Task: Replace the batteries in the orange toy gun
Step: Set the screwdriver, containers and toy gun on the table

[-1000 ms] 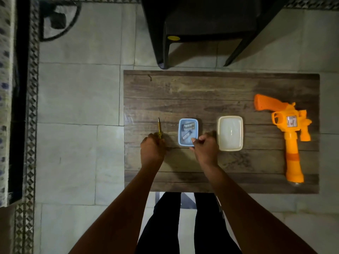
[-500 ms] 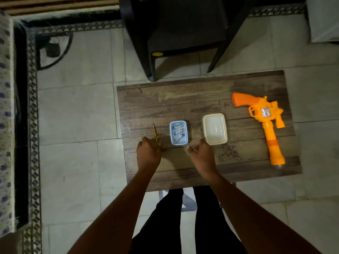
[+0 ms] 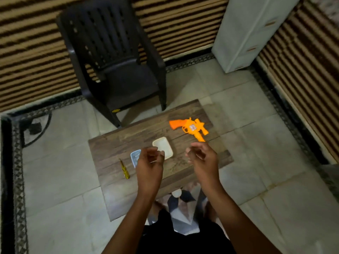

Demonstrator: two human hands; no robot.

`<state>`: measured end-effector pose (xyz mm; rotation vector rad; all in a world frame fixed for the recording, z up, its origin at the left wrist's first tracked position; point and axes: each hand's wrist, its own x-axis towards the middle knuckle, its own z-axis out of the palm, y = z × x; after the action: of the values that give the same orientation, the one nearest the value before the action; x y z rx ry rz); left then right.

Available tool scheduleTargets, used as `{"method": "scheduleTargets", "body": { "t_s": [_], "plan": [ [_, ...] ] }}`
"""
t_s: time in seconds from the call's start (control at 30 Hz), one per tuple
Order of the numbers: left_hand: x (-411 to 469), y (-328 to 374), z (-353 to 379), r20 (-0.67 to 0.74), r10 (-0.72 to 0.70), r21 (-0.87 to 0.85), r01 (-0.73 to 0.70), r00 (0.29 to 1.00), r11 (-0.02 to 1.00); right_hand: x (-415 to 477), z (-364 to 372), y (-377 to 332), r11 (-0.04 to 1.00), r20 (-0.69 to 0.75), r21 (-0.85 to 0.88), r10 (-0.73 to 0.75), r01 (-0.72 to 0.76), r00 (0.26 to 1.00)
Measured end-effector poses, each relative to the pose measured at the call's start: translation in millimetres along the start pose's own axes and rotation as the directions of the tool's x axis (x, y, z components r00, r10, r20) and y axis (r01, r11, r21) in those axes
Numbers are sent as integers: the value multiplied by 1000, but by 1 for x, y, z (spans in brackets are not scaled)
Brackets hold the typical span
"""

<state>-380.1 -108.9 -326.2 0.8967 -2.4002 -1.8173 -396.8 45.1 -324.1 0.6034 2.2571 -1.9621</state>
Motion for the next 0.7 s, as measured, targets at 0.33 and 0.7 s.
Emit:
{"method": "scheduleTargets", "body": {
  "t_s": [0.33,0.7],
  "plan": [
    [-118,107,181,161,235,-50,-230,959,972,22,-246,-51,985,-153,103,-118,135,981],
    [-157,199,350,238,413,-57,-412,879,910,93,-422,-72,970,-248,186,-107,156,963]
  ]
}}
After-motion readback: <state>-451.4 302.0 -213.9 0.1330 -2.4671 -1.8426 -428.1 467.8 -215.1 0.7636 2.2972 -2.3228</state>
